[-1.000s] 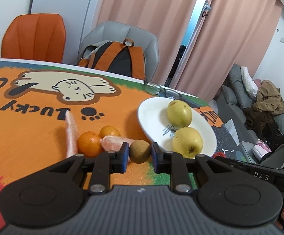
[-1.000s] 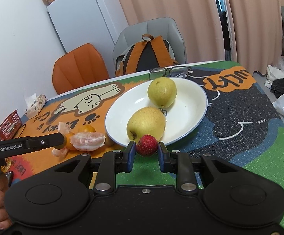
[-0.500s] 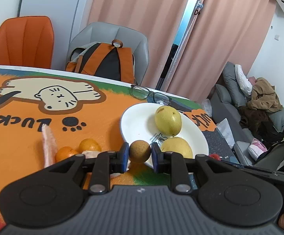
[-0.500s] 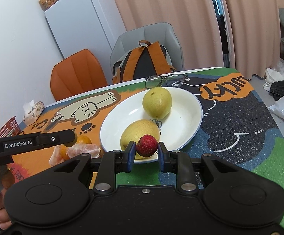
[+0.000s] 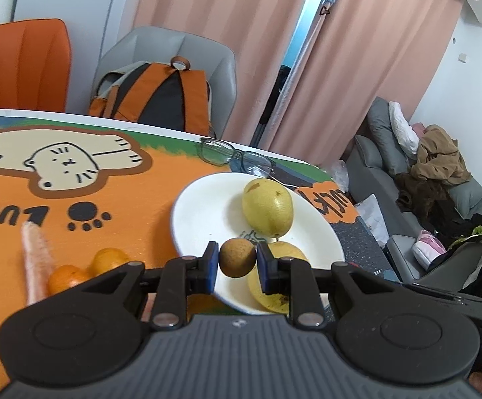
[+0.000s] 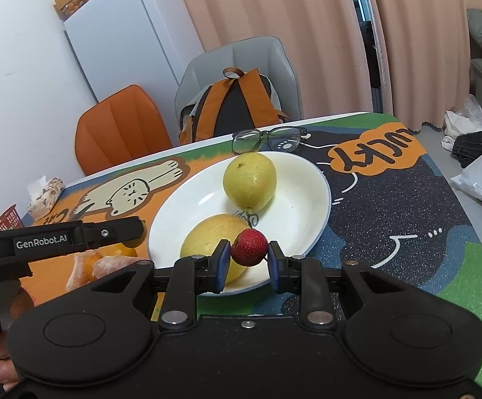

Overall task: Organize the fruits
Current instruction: 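Drop the red berry into the bowl with the right tool while the left tool drops the brown fruit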

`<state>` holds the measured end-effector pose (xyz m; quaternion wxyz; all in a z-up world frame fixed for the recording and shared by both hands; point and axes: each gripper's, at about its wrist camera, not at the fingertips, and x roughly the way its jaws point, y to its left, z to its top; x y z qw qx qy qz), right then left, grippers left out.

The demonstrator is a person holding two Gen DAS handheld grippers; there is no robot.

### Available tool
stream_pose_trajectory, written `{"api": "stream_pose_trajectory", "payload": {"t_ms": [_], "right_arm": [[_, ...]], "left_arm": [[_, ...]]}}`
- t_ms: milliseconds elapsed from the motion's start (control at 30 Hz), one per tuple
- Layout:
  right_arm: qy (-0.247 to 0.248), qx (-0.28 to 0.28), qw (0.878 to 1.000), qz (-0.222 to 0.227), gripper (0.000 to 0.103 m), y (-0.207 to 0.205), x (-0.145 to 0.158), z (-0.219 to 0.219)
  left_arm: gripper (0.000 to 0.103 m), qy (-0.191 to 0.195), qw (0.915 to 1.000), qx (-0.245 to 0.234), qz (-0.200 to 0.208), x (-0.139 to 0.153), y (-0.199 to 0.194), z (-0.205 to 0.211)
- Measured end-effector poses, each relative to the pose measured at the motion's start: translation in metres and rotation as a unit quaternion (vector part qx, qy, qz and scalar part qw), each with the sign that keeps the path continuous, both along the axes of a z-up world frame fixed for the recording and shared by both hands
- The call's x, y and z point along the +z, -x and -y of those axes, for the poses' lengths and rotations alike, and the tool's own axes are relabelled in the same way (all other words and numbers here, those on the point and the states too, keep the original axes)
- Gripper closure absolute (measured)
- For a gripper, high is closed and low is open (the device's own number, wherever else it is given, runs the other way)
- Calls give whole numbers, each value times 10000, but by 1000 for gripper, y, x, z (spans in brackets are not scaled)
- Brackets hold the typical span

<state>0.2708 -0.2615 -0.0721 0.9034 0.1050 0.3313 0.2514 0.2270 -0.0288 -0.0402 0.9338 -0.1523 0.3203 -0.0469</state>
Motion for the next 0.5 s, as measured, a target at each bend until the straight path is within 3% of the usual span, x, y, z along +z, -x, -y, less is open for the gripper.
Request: {"api": "stream_pose_trajectory", "payload": {"t_ms": [200, 300, 500], "right_arm": [[18, -119, 9999, -69, 74, -14, -5, -1], [-52, -149, 9997, -160, 63, -21, -8, 0], [-85, -152, 9996, -224, 63, -22, -11, 0]], "left_arm": [[80, 79, 9998, 6, -185, -11, -16, 1], [75, 87, 9995, 144, -275, -13, -22, -3], [64, 133, 9992, 236, -300, -12, -20, -13]]}}
